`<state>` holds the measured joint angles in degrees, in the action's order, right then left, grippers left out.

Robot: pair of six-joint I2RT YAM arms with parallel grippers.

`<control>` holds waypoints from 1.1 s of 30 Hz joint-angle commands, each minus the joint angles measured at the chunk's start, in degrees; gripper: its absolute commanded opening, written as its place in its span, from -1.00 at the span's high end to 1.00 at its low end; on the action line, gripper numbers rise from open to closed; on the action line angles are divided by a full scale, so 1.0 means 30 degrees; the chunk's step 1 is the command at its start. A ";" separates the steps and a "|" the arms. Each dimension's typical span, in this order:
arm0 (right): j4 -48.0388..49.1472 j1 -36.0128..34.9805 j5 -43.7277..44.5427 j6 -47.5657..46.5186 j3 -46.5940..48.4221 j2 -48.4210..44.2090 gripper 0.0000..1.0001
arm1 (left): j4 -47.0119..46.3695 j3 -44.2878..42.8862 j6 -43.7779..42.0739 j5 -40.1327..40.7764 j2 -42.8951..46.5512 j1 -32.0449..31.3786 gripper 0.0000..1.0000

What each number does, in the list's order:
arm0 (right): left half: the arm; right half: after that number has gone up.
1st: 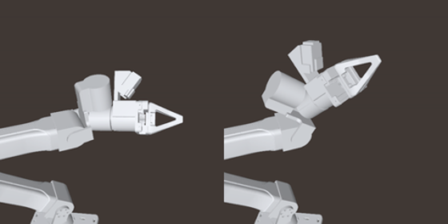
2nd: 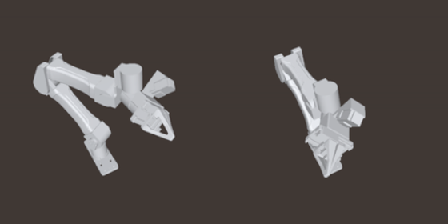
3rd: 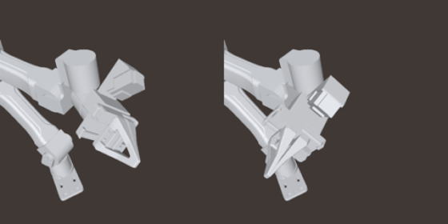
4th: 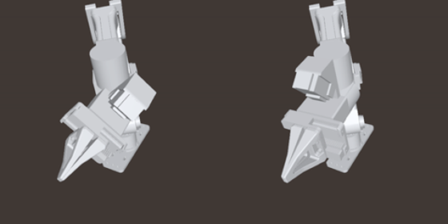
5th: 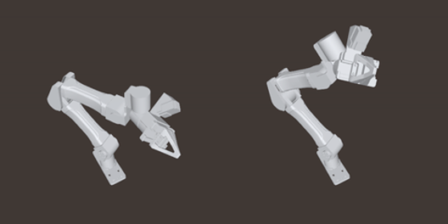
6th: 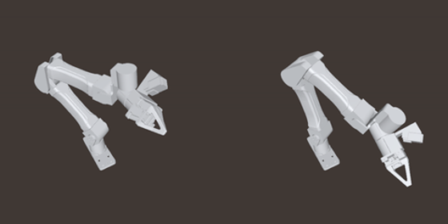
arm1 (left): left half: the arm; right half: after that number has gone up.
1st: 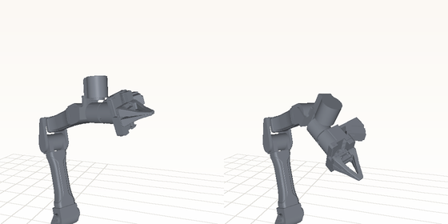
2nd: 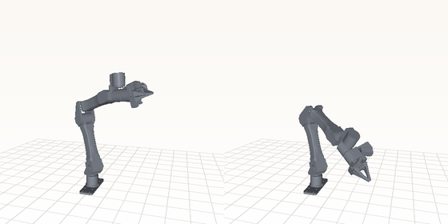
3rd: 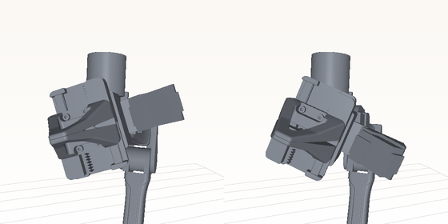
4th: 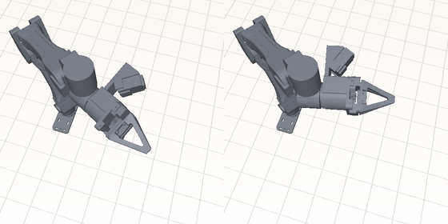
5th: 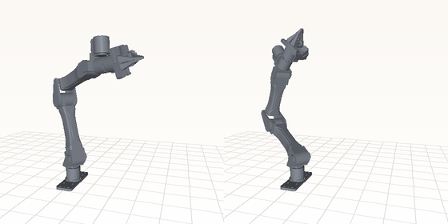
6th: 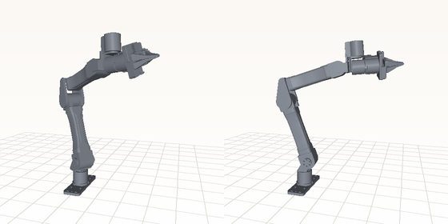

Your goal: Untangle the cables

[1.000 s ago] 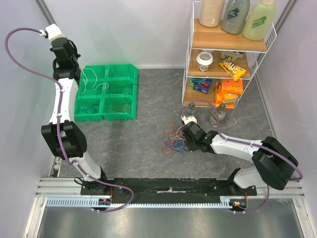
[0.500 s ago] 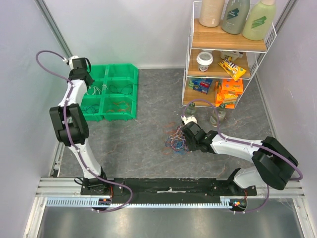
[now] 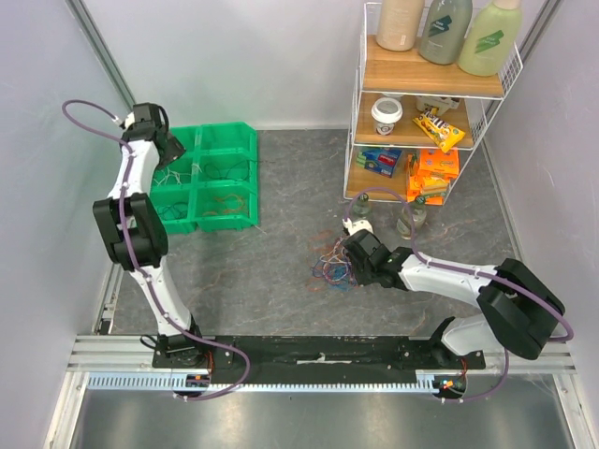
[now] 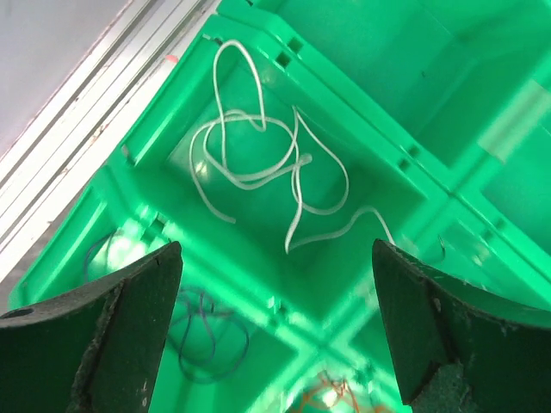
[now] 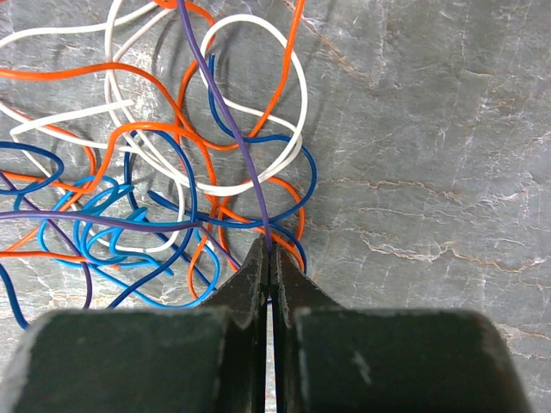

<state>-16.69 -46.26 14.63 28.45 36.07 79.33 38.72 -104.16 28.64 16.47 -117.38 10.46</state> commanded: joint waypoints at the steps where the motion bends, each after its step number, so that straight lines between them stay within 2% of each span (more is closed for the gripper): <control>1: 0.0521 0.0010 -0.0922 -0.0399 -0.0482 -0.0165 1.00 | 0.1420 0.0964 0.0357 0.0516 0.4666 -0.1898 -0.93; 4: 0.0786 0.0039 -0.1623 -0.1042 -0.0161 0.0245 1.00 | 0.1741 0.3277 -0.0143 -0.0329 0.7127 -0.4122 -0.80; 6: 0.1078 -0.0019 -0.2326 -0.1453 -0.0014 0.0508 1.00 | 0.1830 0.5617 -0.0347 -0.1733 0.8854 -0.5618 -0.62; 7: 0.1196 -0.0048 -0.2590 -0.1600 -0.0013 0.0539 1.00 | 0.1714 0.6556 -0.0407 -0.2987 0.9676 -0.6495 -0.52; 9: 0.1402 -0.0049 -0.2797 -0.1601 -0.0071 0.0481 1.00 | -0.0006 0.9218 -0.1048 -0.7488 1.1550 -0.8077 -0.34; 13: 0.1812 -0.0049 -0.3121 -0.1514 -0.0511 -0.0133 0.99 | -0.5686 1.4874 -0.1346 -1.3589 1.3928 -1.2643 -0.46; 15: 0.1754 -0.0049 -0.3003 -0.1514 -0.0540 -0.0368 0.99 | -0.7448 1.6285 -0.1315 -1.5182 1.3875 -1.4230 -0.50; 21: 0.1695 -0.0049 -0.2886 -0.1397 -0.0657 -0.0632 0.98 | -0.9008 1.6295 -0.1315 -1.6328 1.1037 -1.6579 -0.45; 25: 0.1666 -0.0107 -0.2798 -0.1397 -0.0599 -0.0516 0.97 | -0.8719 1.4920 -0.1958 -1.5773 0.8578 -1.7460 -0.08; 30: 0.1490 -0.0078 -0.2535 -0.1426 -0.0512 -0.0603 0.97 | -0.7342 1.3277 -0.2691 -1.3784 0.6611 -1.7461 0.18; 33: 0.1403 -0.0078 -0.2476 -0.1426 -0.0541 -0.0633 0.97 | -0.6699 1.2602 -0.3189 -1.3342 0.6024 -1.7461 0.41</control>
<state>-12.27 -46.28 6.39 24.47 34.65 78.67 17.04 -62.28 23.38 -26.59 -97.78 -41.98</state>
